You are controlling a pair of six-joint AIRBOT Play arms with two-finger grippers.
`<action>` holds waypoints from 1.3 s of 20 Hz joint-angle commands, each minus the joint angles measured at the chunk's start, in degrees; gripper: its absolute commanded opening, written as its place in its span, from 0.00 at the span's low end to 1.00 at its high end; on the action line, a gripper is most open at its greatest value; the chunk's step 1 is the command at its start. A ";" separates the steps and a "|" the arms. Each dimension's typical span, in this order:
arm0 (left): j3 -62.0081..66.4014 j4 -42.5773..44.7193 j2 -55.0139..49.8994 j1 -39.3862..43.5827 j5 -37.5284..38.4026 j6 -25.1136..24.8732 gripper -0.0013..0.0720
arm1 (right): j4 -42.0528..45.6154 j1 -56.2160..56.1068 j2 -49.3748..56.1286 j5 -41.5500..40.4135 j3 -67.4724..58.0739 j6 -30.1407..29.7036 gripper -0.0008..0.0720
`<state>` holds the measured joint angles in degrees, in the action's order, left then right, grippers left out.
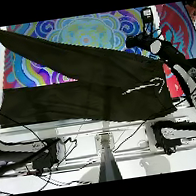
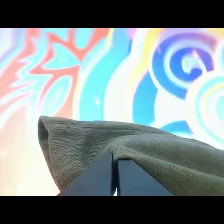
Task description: Fold the clothes and pants, and hang the long-sleeved shirts on hangers.
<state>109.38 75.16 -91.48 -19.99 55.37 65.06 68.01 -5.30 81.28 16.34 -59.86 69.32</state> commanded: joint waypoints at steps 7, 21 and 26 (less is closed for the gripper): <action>-9.38 15.74 0.66 -2.08 14.62 0.09 0.04 | 1.57 19.96 0.09 28.55 0.00 1.25 0.64; -13.03 14.40 0.55 -2.01 15.43 0.11 0.04 | -23.69 34.88 10.21 43.95 -0.02 -12.33 0.80; -13.03 14.40 0.55 -2.01 15.37 0.09 0.04 | -24.63 29.29 10.16 34.01 -0.02 -13.53 0.20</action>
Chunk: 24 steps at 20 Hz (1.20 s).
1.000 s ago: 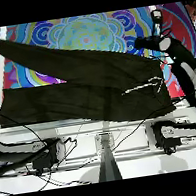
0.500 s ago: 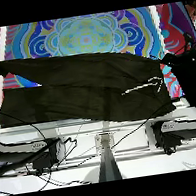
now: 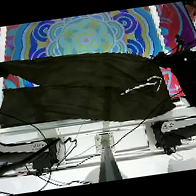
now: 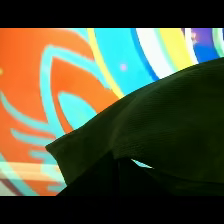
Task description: Fold the clothes and pants, and hang the long-sleeved shirts on hangers.
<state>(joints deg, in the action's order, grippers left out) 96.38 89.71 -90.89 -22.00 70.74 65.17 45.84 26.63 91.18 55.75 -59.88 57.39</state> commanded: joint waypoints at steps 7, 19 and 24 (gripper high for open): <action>2.19 5.92 3.08 0.00 -4.20 -0.02 0.04 | -0.20 -2.51 -2.47 -7.45 -6.82 -2.69 0.05; 1.68 9.44 1.38 -3.78 -1.14 11.19 0.95 | 6.82 -0.66 -7.06 -8.20 -8.87 -2.40 0.05; -0.63 -4.85 -2.69 -10.49 4.07 8.24 0.93 | 6.82 -0.66 -7.06 -6.56 -8.87 -2.14 0.05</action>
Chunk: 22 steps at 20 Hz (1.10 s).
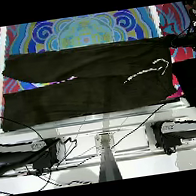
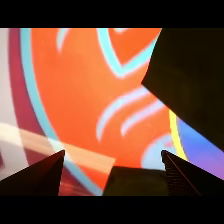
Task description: Fold the clothes and pants, and hang the long-sleeved shirts on hangers.
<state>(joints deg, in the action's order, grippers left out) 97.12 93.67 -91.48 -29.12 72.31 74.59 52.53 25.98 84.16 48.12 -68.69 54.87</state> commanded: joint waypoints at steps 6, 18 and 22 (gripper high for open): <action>-4.15 -21.57 -10.03 -7.52 -4.20 -4.39 0.88 | 0.15 0.00 -0.04 1.07 -0.07 4.09 0.05; -4.13 -23.87 -17.00 -0.33 -11.56 -23.30 0.66 | 0.13 0.00 -0.04 -0.20 -0.07 4.68 0.05; -4.11 -23.93 -16.94 1.75 -13.62 -23.98 0.57 | 0.13 0.00 -0.04 -0.17 -0.07 4.68 0.05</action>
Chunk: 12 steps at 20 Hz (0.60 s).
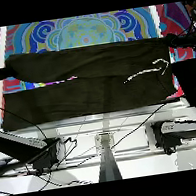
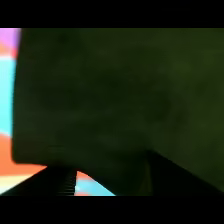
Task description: Fold the clothes and pants, and hang the long-sleeved shirts on hangers.
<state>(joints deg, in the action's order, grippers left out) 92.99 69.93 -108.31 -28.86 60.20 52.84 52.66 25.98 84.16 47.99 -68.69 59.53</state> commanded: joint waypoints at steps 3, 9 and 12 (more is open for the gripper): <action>0.07 -0.15 0.66 1.81 -1.68 -0.33 0.04 | -0.02 0.00 -0.04 -0.09 -0.07 0.00 0.05; 2.54 6.73 11.30 0.57 -0.52 8.85 0.04 | 0.02 0.00 -0.11 -3.52 -1.60 0.00 0.05; 2.71 18.73 18.58 0.55 4.70 13.90 0.04 | 0.02 0.00 -0.17 -6.01 -2.03 0.00 0.05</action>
<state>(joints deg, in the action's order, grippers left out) 95.15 78.17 -95.55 -28.14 61.10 61.12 52.53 25.93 84.05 44.71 -70.17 59.53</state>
